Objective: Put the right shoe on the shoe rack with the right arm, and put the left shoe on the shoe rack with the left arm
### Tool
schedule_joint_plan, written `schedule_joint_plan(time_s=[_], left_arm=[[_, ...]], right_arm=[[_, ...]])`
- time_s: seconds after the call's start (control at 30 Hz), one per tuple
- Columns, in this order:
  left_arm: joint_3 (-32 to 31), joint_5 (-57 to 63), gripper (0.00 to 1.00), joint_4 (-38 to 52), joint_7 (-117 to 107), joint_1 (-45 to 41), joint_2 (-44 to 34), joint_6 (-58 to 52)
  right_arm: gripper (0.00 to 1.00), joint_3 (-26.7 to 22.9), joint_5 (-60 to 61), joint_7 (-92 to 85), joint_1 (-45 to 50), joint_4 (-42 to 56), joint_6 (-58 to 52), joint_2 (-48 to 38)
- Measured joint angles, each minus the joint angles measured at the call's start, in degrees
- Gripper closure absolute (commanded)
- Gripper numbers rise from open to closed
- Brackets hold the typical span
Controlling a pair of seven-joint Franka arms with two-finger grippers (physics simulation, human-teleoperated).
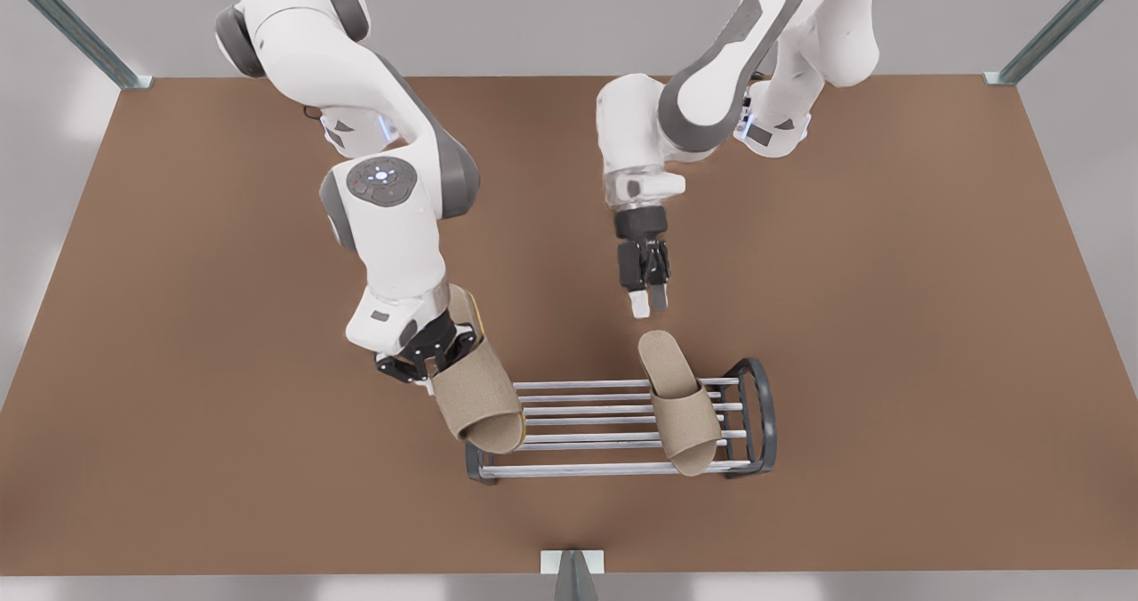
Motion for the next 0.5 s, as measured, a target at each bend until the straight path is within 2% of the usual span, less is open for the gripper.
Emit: schedule_joint_plan(time_s=[0.07,0.17,0.2,0.27,0.3,0.37,0.5], left_arm=[[4.37,-25.43,0.00,12.67,14.38,3.11,-1.07,-14.59],[6.23,-46.05,0.00,17.40,36.68,17.97,1.17,-29.84],[3.22,-49.83,0.00,17.59,43.53,22.67,2.13,-33.16],[-9.57,-54.37,0.00,15.19,56.08,34.24,1.60,-37.12],[-13.71,-55.83,0.00,13.03,61.85,37.95,0.55,-37.80],[-17.24,-57.80,0.00,11.35,72.47,41.38,-0.41,-38.92],[-18.85,-59.59,0.00,10.83,90.47,43.44,-0.71,-40.56]], right_arm=[[0.79,-4.08,-0.06,3.99,3.73,2.26,-0.08,2.01],[0.79,-7.76,-0.12,9.83,7.79,5.03,0.02,5.02],[0.79,-8.67,-0.14,11.71,8.89,5.48,0.19,5.84],[0.79,-11.62,-0.16,15.31,11.61,5.83,0.84,7.58],[0.79,-12.68,-0.17,17.07,12.83,5.89,1.20,8.41],[0.79,-14.10,-0.19,20.51,14.94,5.94,2.12,9.98],[0.79,-16.25,-0.22,26.84,17.65,7.43,3.83,13.27]])
